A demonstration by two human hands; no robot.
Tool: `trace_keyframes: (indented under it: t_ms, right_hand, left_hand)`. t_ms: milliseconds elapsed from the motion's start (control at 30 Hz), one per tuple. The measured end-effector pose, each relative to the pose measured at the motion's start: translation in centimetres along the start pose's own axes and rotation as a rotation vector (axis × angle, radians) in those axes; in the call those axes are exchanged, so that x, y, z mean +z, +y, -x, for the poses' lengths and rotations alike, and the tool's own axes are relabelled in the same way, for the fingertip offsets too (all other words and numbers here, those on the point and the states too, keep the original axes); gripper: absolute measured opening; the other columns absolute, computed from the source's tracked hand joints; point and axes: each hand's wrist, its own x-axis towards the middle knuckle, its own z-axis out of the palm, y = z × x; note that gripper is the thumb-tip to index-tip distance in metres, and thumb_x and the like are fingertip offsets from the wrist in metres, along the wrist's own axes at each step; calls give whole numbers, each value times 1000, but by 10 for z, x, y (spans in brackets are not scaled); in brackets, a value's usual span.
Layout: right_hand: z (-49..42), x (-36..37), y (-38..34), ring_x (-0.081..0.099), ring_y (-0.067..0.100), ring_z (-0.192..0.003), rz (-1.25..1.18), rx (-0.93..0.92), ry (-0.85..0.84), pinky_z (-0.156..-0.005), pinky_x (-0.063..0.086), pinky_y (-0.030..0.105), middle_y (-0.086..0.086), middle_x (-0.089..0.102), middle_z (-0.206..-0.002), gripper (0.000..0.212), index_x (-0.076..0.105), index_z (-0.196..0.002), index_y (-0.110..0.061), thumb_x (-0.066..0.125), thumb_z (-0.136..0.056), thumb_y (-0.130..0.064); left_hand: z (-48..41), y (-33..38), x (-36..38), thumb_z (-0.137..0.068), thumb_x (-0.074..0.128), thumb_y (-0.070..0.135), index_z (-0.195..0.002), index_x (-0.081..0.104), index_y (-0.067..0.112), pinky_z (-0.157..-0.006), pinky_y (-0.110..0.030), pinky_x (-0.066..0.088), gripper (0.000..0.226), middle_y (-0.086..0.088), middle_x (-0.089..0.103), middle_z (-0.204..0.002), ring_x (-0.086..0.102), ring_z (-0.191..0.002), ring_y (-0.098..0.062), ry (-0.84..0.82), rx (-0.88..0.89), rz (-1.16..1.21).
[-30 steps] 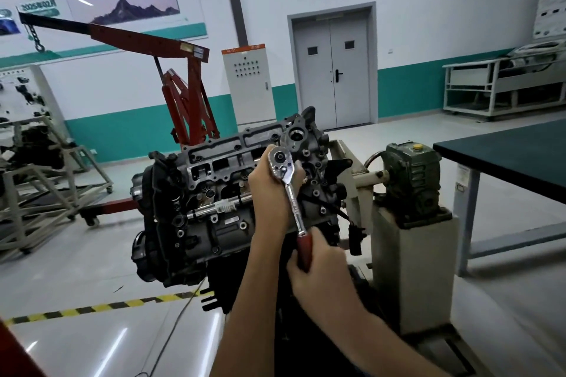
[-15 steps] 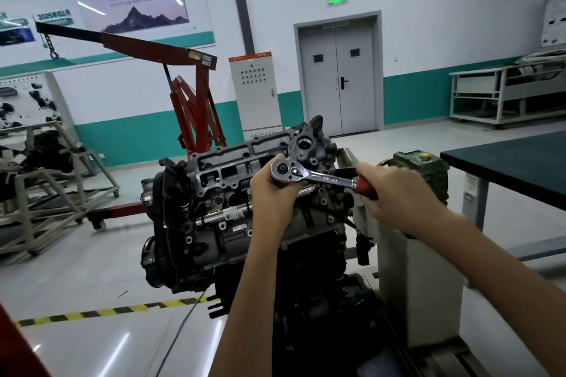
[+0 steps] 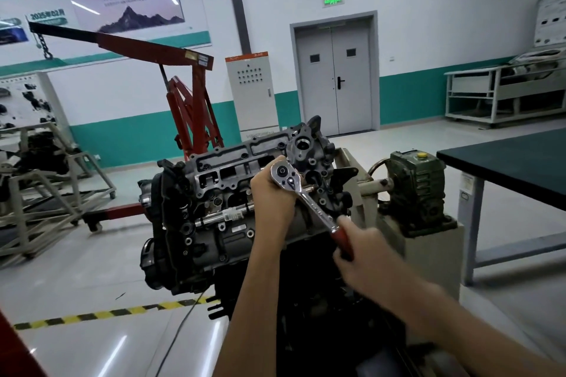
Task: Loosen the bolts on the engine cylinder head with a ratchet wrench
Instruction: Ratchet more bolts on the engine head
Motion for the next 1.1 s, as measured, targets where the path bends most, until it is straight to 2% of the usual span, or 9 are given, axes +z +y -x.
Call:
trace_keyframes:
  t_ms: [67, 200, 333, 533, 633, 733, 900, 1000, 1100]
  right_hand:
    - [-21, -34, 17, 58, 15, -60, 222, -105, -11, -60, 53, 29, -2, 58, -72, 16, 48, -94, -16, 59, -82, -15]
    - [-53, -72, 25, 53, 13, -58, 470, -216, 101, -61, 49, 30, -6, 56, -68, 16, 51, -93, -19, 62, -82, -22]
    - [-22, -31, 18, 51, 7, -51, 165, -75, 16, -48, 44, 16, -10, 47, -62, 18, 43, -84, -22, 58, -82, -12]
    - [14, 59, -36, 43, 5, -43, -317, 99, 146, -41, 29, 6, -7, 42, -56, 30, 34, -72, -27, 59, -77, -11]
    - [11, 50, -27, 43, 3, -45, -274, 74, 111, -43, 31, 6, -8, 42, -56, 30, 33, -72, -29, 58, -77, -13]
    - [-5, 4, 7, 44, 2, -44, -13, -57, 51, -48, 33, 4, -12, 42, -55, 21, 42, -80, -23, 60, -75, -12]
    - [-58, -69, 30, 49, 10, -54, 436, -219, 114, -58, 48, 31, -14, 42, -62, 16, 48, -88, -19, 61, -81, -23]
    - [-51, -60, 27, 46, 1, -53, 371, -167, 87, -54, 40, 17, -16, 40, -61, 15, 48, -87, -18, 62, -81, -17]
    - [-11, -15, 13, 44, -1, -49, 81, -39, 71, -49, 40, 12, -15, 42, -59, 21, 44, -82, -21, 61, -79, -10]
  left_hand:
    - [-1, 4, -3, -77, 55, -18, -54, 41, 22, -57, -25, 34, 48, 14, 41, -49, 33, -54, -3, -47, 24, -29]
    - [0, 8, -9, -78, 63, -13, -53, 43, 30, -49, -11, 29, 54, 17, 46, -46, 35, -47, 3, -119, 53, -19]
    - [7, 5, -5, -78, 62, -11, -61, 46, 23, -52, -15, 32, 41, 15, 48, -54, 38, -53, 0, -42, 79, -49]
    - [9, 7, 9, -83, 56, -13, -65, 41, 0, -53, -22, 32, 27, -3, 37, -60, 30, -56, -6, 68, 29, 46]
    - [1, 4, 6, -84, 47, -20, -64, 44, -3, -55, -20, 33, 27, 1, 40, -57, 35, -58, -7, 42, -83, 189]
    - [-2, 4, -2, -79, 47, -18, -60, 47, 4, -57, -27, 33, 29, 1, 46, -58, 39, -60, -13, -42, -38, -22]
    - [-4, 4, -9, -79, 62, -10, -56, 46, 15, -49, -16, 30, 38, 10, 44, -52, 33, -50, -1, -120, 14, -58]
    - [-1, 2, -11, -80, 62, -9, -60, 45, 0, -51, -21, 29, 28, -2, 43, -56, 32, -54, -5, -89, 83, -74]
    - [3, -2, -4, -79, 59, -11, -62, 46, 4, -52, -23, 30, 26, 0, 44, -55, 34, -55, -6, -10, 130, -120]
